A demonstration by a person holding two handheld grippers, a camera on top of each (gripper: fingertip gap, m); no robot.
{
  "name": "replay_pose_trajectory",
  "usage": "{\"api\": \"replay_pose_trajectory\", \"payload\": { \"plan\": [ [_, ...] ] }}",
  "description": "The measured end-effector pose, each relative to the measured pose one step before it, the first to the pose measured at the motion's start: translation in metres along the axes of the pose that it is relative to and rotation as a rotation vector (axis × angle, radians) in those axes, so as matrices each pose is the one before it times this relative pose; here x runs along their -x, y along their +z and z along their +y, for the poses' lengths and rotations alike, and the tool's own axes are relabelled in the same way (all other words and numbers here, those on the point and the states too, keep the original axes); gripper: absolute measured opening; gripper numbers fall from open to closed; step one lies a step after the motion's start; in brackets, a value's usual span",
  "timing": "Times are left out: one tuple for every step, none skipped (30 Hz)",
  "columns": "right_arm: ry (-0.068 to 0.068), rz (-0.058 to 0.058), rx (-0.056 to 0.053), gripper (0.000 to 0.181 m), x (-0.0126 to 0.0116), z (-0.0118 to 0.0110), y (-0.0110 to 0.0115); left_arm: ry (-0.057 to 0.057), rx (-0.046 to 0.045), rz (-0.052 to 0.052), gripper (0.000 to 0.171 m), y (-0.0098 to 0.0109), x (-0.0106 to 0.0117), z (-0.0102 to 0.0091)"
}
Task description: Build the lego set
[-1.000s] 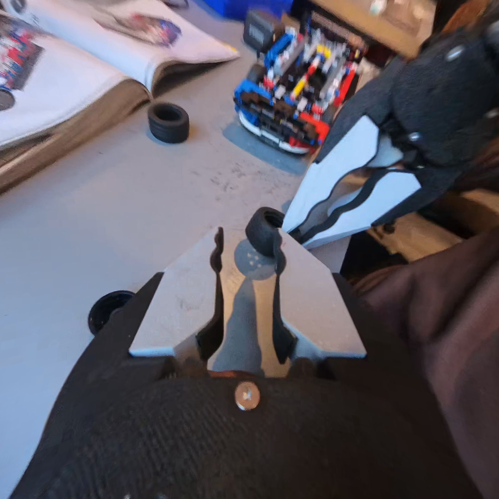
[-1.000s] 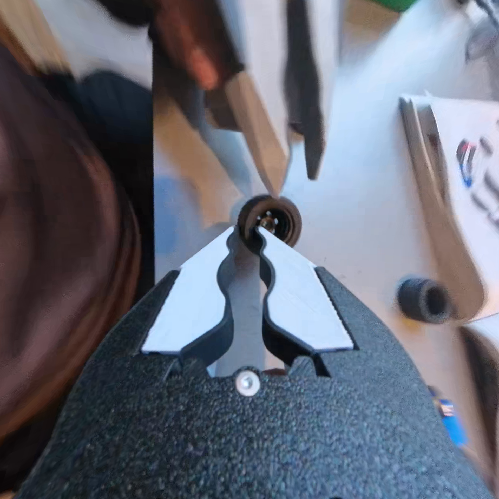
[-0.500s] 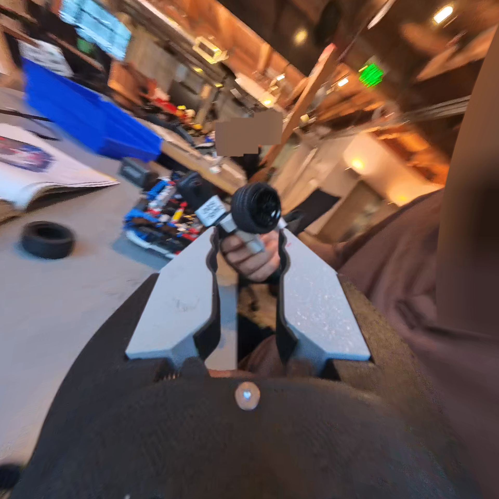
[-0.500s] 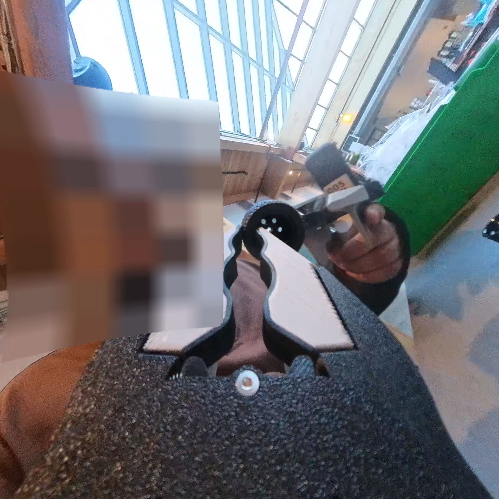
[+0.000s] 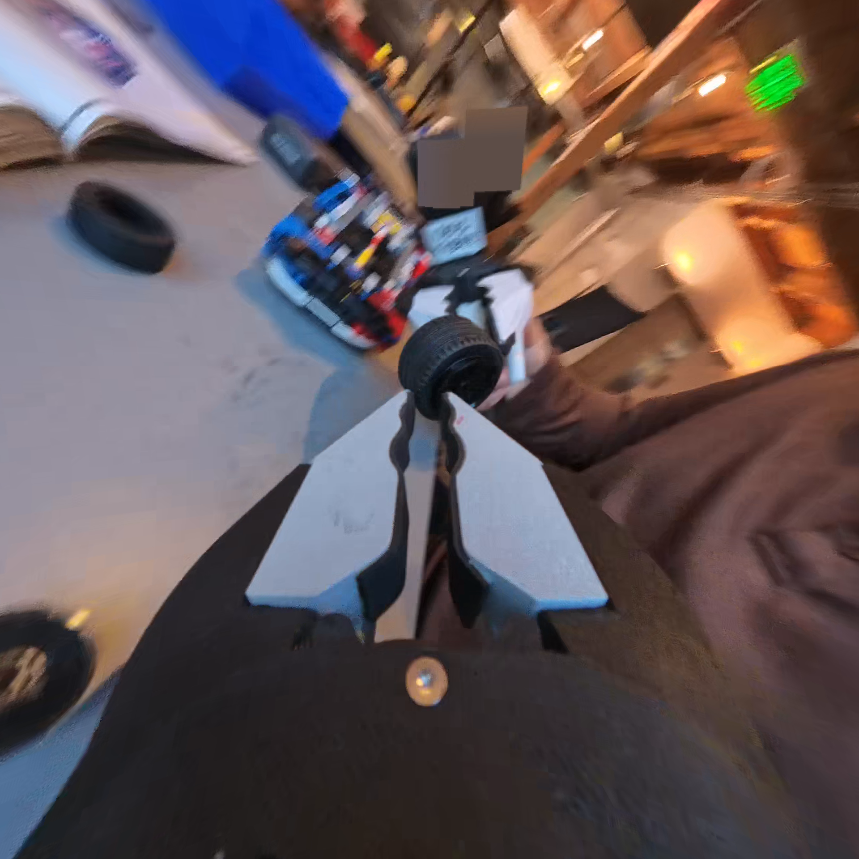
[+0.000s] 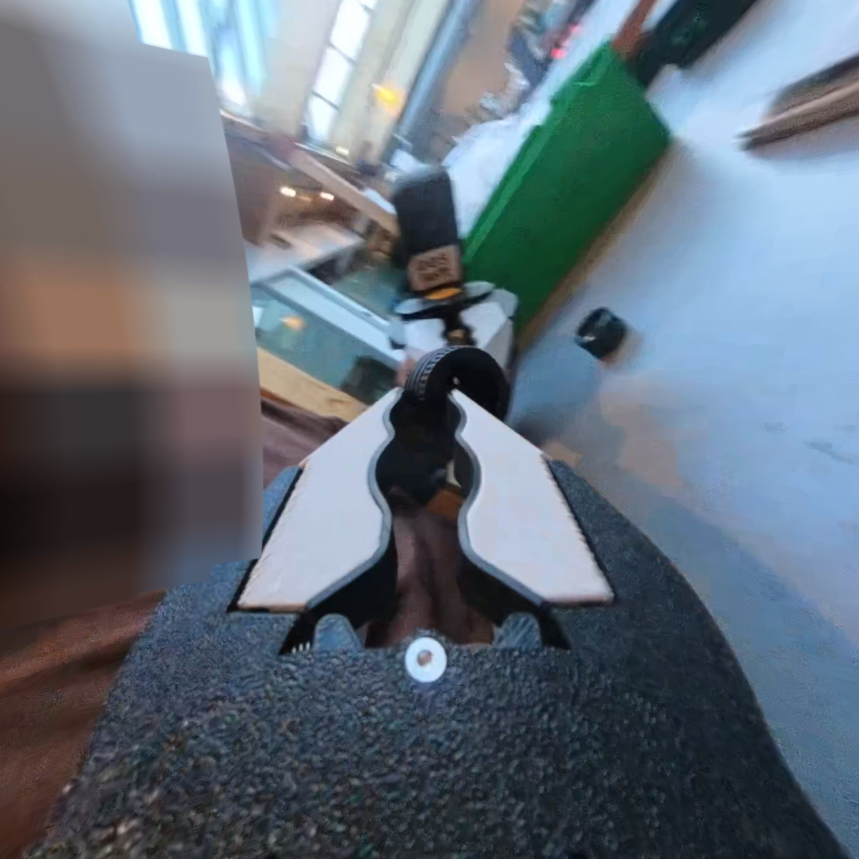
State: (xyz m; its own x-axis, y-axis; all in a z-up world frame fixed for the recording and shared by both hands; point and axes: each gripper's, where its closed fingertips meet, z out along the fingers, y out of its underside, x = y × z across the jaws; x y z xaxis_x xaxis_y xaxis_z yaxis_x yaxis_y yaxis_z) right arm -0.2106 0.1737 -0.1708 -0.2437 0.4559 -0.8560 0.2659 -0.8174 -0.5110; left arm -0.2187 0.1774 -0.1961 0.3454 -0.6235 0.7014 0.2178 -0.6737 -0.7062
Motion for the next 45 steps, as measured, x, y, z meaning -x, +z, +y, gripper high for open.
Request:
{"api": "replay_pose_trajectory", "payload": {
  "plan": [
    [-0.0413, 0.1175, 0.0332, 0.010, -0.01604, 0.00385, -0.00119, 0.0162, 0.04971, -0.0847, 0.008, -0.00181, 0.01149, 0.01104],
    [-0.0153, 0.0791, 0.0434, 0.011, -0.01288, 0.00660, 0.00193, 0.0124, 0.03886, -0.0676, 0.008, -0.00060, 0.00988, 0.00919],
    [0.0075, 0.0477, 0.0396, 0.012, -0.01033, 0.00640, 0.00384, 0.0042, 0.04102, -0.0509, 0.008, 0.00026, 0.00886, 0.00848],
    [0.0323, 0.0102, 0.0142, 0.011, -0.00639, 0.00295, 0.00389, 0.0031, 0.02484, -0.0245, 0.008, -0.00004, 0.00543, 0.00511],
    [0.0646, -0.0438, 0.0045, 0.011, 0.00005, 0.00134, 0.00339, -0.0092, 0.01027, 0.0049, 0.008, -0.00164, 0.00047, 0.00214],
    [0.0767, -0.0675, -0.0058, 0.010, 0.00245, 0.00000, 0.00225, -0.0178, 0.00279, 0.0179, 0.008, -0.00380, -0.00243, 0.00043],
    [0.0728, -0.0457, -0.0057, 0.011, -0.00017, 0.00056, 0.00170, -0.0139, -0.00402, 0.0017, 0.008, -0.00544, -0.00083, -0.00002],
    [0.0184, -0.0026, 0.0150, 0.011, -0.00213, 0.00350, 0.00282, -0.0126, -0.00426, -0.0128, 0.008, -0.00588, 0.00131, 0.00104],
    [-0.0189, 0.0435, 0.0208, 0.012, -0.00529, 0.00404, 0.00339, -0.0158, 0.00390, -0.0226, 0.008, -0.00509, 0.00359, 0.00325],
    [-0.0358, 0.0620, 0.0144, 0.010, -0.00666, 0.00235, 0.00289, -0.0170, 0.01027, -0.0202, 0.007, -0.00348, 0.00420, 0.00452],
    [-0.0473, 0.0750, 0.0156, 0.013, -0.00694, 0.00122, 0.00254, -0.0262, 0.01031, -0.0101, 0.007, -0.00191, 0.00342, 0.00408],
    [-0.0622, 0.0759, 0.0183, 0.018, -0.00458, 0.00068, 0.00203, -0.0263, 0.00818, -0.0071, 0.007, -0.00136, 0.00295, 0.00328],
    [-0.0819, 0.0846, 0.0112, 0.026, -0.00353, -0.00115, 0.00078, -0.0199, 0.01634, -0.0168, 0.007, -0.00045, 0.00360, 0.00371],
    [-0.0972, 0.0915, 0.0064, 0.031, -0.00343, -0.00220, -0.00058, -0.0096, 0.02131, -0.0247, 0.007, 0.00061, 0.00402, 0.00397],
    [-0.0960, 0.0878, 0.0108, 0.030, -0.00300, -0.00121, -0.00122, -0.0040, 0.01374, -0.0233, 0.007, 0.00158, 0.00307, 0.00215],
    [-0.0812, 0.0573, 0.0117, 0.028, 0.00072, -0.00040, -0.00092, -0.0089, -0.00576, -0.0089, 0.007, 0.00085, 0.00021, -0.00197],
    [-0.0597, 0.0230, 0.0078, 0.028, 0.00464, -0.00006, -0.00050, 0.0000, 0.00706, -0.0106, 0.007, 0.00165, 0.00004, -0.00157],
    [-0.0501, 0.0017, 0.0019, 0.028, 0.00646, 0.00000, 0.00040, 0.0054, 0.00801, -0.0106, 0.007, 0.00226, -0.00039, -0.00205],
    [-0.0473, 0.0104, 0.0066, 0.024, 0.00355, 0.00145, 0.00108, 0.0193, 0.01123, -0.0028, 0.008, 0.00271, -0.00269, -0.00128],
    [-0.0442, 0.0451, 0.0175, 0.019, -0.00378, 0.00372, 0.00139, 0.0334, 0.00821, 0.0018, 0.008, 0.00246, -0.00427, -0.00125],
    [-0.0432, 0.0551, 0.0350, 0.012, -0.00732, 0.00692, 0.00183, 0.0377, 0.00081, -0.0037, 0.009, 0.00157, -0.00413, -0.00223],
    [-0.0264, 0.0214, 0.0259, 0.013, -0.00321, 0.00556, 0.00135, 0.0439, -0.00196, -0.0148, 0.015, 0.00070, -0.00289, -0.00252],
    [0.0107, -0.0126, -0.0076, 0.010, 0.00131, -0.00053, -0.00217, 0.0510, 0.00478, -0.0315, 0.020, -0.00079, -0.00027, -0.00148],
    [0.0010, -0.0076, -0.0014, 0.010, 0.00060, -0.00041, -0.00297, 0.0688, 0.00412, -0.0519, 0.023, -0.00237, 0.00279, -0.00147],
    [-0.0281, 0.0058, -0.0037, 0.014, -0.00029, -0.00100, -0.00320, 0.0912, -0.00424, -0.0506, 0.026, -0.00314, 0.00210, -0.00189],
    [-0.0459, 0.0100, -0.0066, 0.014, 0.00071, -0.00214, -0.00377, 0.0962, -0.00507, -0.0268, 0.027, -0.00263, -0.00188, -0.00126],
    [-0.0536, 0.0060, -0.0052, 0.014, 0.00247, -0.00287, -0.00351, 0.0915, 0.00049, -0.0105, 0.028, -0.00146, -0.00383, 0.00046],
    [-0.0546, -0.0044, -0.0005, 0.013, 0.00431, -0.00296, -0.00224, 0.0731, -0.00017, -0.0229, 0.033, -0.00029, -0.00085, 0.00129],
    [-0.0484, -0.0029, 0.0059, 0.011, 0.00360, -0.00240, -0.00057, 0.0594, -0.00001, -0.0149, 0.037, 0.00127, -0.00070, 0.00245],
    [-0.0423, 0.0025, 0.0141, 0.010, 0.00181, -0.00156, 0.00112, 0.0400, 0.00738, 0.0041, 0.040, 0.00217, -0.00214, 0.00444],
    [-0.0386, 0.0018, 0.0244, 0.006, 0.00071, -0.00006, 0.00274, 0.0140, 0.00963, 0.0138, 0.044, 0.00252, -0.00253, 0.00390],
    [-0.0314, 0.0068, 0.0267, 0.001, -0.00110, 0.00053, 0.00355, -0.0034, 0.00501, 0.0171, 0.049, 0.00228, -0.00241, 0.00240],
    [-0.0253, -0.0029, 0.0272, 0.000, -0.00038, 0.00063, 0.00411, -0.0038, -0.00353, 0.0252, 0.052, 0.00204, -0.00334, 0.00067],
    [-0.0197, -0.0100, 0.0272, 0.000, 0.00019, 0.00032, 0.00408, -0.0002, -0.00812, 0.0137, 0.052, 0.00189, -0.00148, -0.00034],
    [-0.0192, -0.0050, 0.0260, 0.000, -0.00087, -0.00007, 0.00321, 0.0039, -0.00604, -0.0031, 0.051, 0.00206, 0.00121, -0.00055],
    [-0.0236, -0.0076, 0.0284, 0.000, -0.00027, 0.00038, 0.00241, 0.0090, -0.00024, 0.0000, 0.051, 0.00208, 0.00048, 0.00002],
    [-0.0239, -0.0097, 0.0352, 0.000, 0.00023, 0.00156, 0.00173, 0.0108, 0.00140, 0.0020, 0.050, 0.00171, 0.00000, 0.00010],
    [-0.0195, 0.0015, 0.0447, 0.000, -0.00151, 0.00351, 0.00170, 0.0104, -0.00010, -0.0037, 0.046, 0.00129, 0.00085, 0.00015],
    [-0.0177, -0.0026, 0.0354, 0.000, -0.00086, 0.00237, 0.00134, 0.0097, -0.00241, 0.0013, 0.044, 0.00120, 0.00004, 0.00042],
    [-0.0115, -0.0177, 0.0168, 0.000, 0.00157, -0.00042, 0.00068, 0.0046, 0.00098, 0.0077, 0.040, 0.00114, -0.00083, 0.00085],
    [-0.0065, -0.0142, 0.0212, 0.000, 0.00061, 0.00011, 0.00112, -0.0068, 0.00981, -0.0030, 0.038, 0.00083, 0.00144, 0.00108],
    [-0.0030, -0.0167, 0.0169, 0.000, 0.00026, -0.00003, 0.00117, -0.0037, 0.00288, 0.0075, 0.038, 0.00022, 0.00025, 0.00045],
    [-0.0018, -0.0188, 0.0124, 0.000, 0.00003, -0.00019, 0.00075, -0.0023, 0.00113, 0.0104, 0.037, 0.00004, -0.00003, 0.00018],
    [0.0053, -0.0214, 0.0114, 0.000, 0.00003, -0.00004, 0.00063, -0.0005, 0.00120, 0.0069, 0.037, 0.00006, 0.00002, 0.00034],
    [0.0140, -0.0241, 0.0089, 0.000, 0.00021, 0.00004, 0.00049, -0.0023, 0.00096, 0.0037, 0.037, 0.00008, -0.00008, 0.00021]
  ]
}}
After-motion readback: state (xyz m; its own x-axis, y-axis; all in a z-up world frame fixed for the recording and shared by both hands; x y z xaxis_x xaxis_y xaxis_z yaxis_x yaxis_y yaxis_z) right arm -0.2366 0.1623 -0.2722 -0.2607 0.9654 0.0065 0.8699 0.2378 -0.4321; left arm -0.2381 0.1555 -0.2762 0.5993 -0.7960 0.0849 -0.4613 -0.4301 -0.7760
